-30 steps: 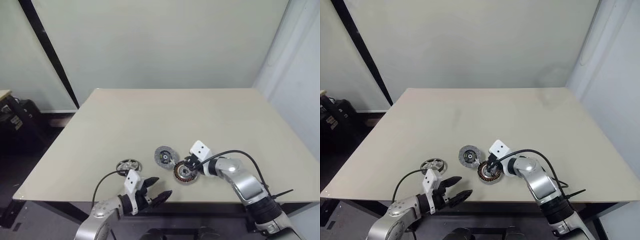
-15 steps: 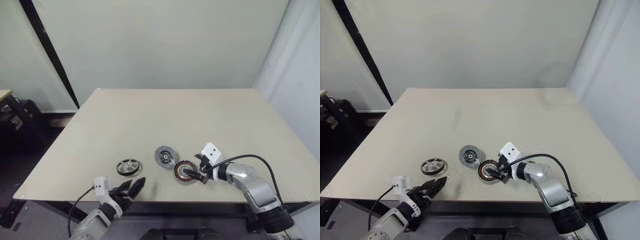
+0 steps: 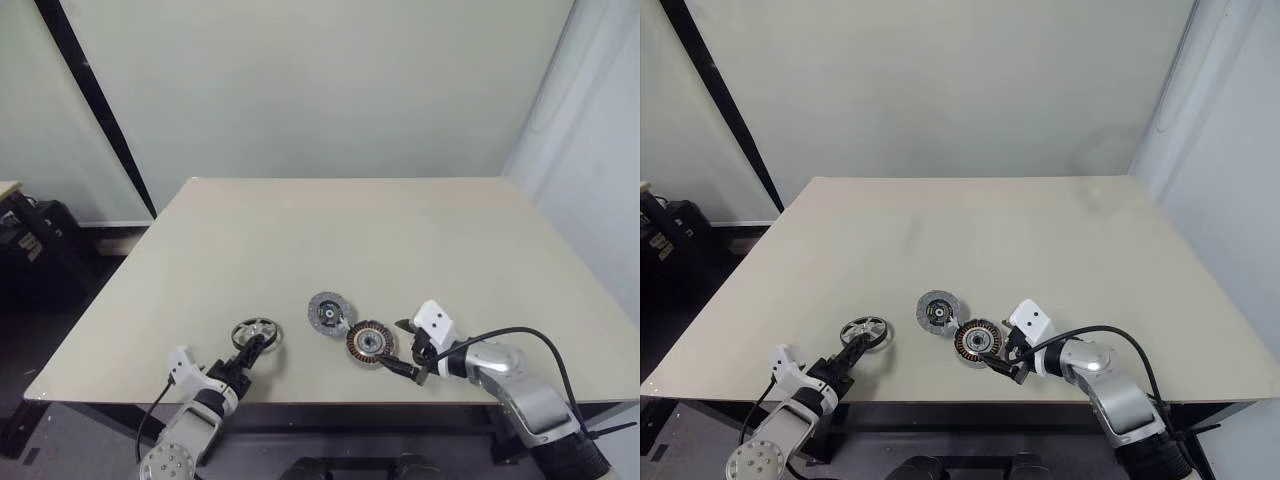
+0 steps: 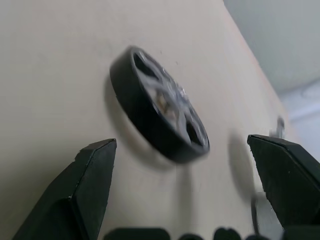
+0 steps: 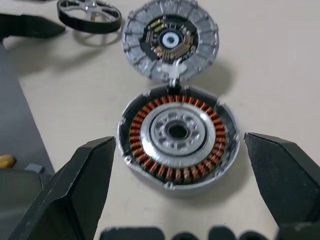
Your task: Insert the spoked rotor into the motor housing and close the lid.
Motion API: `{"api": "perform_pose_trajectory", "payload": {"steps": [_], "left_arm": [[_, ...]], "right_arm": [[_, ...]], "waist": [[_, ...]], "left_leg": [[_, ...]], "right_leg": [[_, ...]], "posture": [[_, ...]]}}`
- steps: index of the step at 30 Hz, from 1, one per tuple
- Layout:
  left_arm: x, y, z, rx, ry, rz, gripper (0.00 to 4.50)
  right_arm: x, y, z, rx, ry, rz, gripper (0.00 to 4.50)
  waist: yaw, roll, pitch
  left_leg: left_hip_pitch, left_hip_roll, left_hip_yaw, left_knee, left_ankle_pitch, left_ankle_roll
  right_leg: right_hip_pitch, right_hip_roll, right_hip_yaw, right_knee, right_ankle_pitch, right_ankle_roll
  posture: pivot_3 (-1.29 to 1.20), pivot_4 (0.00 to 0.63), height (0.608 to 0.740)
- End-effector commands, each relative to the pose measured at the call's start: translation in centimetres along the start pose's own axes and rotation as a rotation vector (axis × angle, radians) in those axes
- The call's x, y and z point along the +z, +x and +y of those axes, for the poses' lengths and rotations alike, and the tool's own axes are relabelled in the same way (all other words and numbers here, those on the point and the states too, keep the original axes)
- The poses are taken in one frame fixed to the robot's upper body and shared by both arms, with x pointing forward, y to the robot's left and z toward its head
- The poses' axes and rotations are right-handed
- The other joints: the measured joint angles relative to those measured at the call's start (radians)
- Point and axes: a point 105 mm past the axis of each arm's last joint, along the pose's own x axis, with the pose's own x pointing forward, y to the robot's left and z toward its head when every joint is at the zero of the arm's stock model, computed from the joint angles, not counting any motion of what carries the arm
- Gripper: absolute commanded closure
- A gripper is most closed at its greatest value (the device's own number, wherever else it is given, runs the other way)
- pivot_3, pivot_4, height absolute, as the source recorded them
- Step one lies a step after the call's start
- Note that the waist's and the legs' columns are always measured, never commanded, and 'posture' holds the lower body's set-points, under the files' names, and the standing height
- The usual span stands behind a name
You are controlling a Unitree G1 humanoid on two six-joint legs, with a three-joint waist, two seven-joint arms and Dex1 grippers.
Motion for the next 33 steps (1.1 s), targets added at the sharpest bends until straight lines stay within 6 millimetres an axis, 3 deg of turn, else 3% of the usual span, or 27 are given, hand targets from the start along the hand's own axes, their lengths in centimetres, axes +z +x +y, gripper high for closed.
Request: {"api": "perform_pose_trajectory", "payload": {"steps": [1, 3, 6, 16, 20, 27, 33], "left_arm": [[1.2, 0.5, 0.2, 0.024, -0.031, -0.046, 0.00], [1.3, 0.7, 0.3, 0.030, -0.036, -0.046, 0.00], [1.3, 0.9, 0.1, 0.024, -0.051, -0.042, 0.64], [1.4, 0.9, -0.4, -0.013, -0.088, -0.036, 4.22], [2.0, 0.4, -1.1, -0.079, -0.159, -0.065, 4.23], [2.7, -1.7, -5.2, -0.352, -0.348, -0.034, 4.23], [0.3, -3.1, -10.0, -0.549, -0.375, 0.175, 4.23]], "right_arm": [[1.6, -0.6, -0.2, -0.023, -0.045, -0.057, 0.02], [1.5, -0.7, -0.3, -0.030, -0.044, -0.054, 0.02], [1.3, -1.0, -0.4, -0.047, -0.040, -0.053, 0.00], [1.0, -1.4, -1.0, -0.085, -0.033, -0.050, 0.00], [0.7, -1.5, -1.3, -0.095, -0.033, -0.046, 0.00], [-0.4, -2.7, -2.2, -0.125, 0.016, -0.036, 0.00], [-1.9, -4.0, -1.8, -0.079, 0.078, -0.010, 0.00]], "waist": [[0.000, 0.000, 0.000], [0.000, 0.000, 0.000], [0.000, 0.000, 0.000], [0.001, -0.002, 0.001], [0.000, -0.002, 0.001], [0.001, -0.004, 0.002], [0.003, -0.004, 0.002]], "left_leg": [[0.000, 0.000, 0.000, 0.000, 0.000, 0.000], [0.000, 0.000, 0.000, 0.000, 0.000, 0.000], [0.000, 0.000, 0.001, 0.000, 0.000, 0.000], [0.000, 0.000, 0.001, 0.000, -0.001, -0.001], [-0.001, 0.000, 0.001, 0.000, -0.001, -0.001], [-0.001, 0.001, 0.001, 0.000, -0.003, -0.001], [-0.001, 0.001, 0.001, 0.000, -0.004, -0.001]], "right_leg": [[0.000, 0.000, 0.000, 0.000, 0.000, 0.000], [0.000, 0.000, 0.000, 0.000, 0.000, 0.000], [0.000, 0.000, 0.000, 0.000, 0.000, 0.000], [0.000, 0.000, 0.000, -0.001, 0.000, 0.000], [0.000, 0.000, 0.000, -0.001, 0.000, 0.000], [-0.001, 0.000, 0.000, -0.001, 0.000, 0.000], [0.000, 0.000, 0.000, -0.001, 0.000, 0.000]], "posture": [[0.00, 0.000, 0.740], [0.00, 0.000, 0.740], [0.00, 0.000, 0.740], [0.00, 0.000, 0.740], [0.00, 0.000, 0.740], [0.00, 0.000, 0.740], [0.00, 0.000, 0.740]]}}
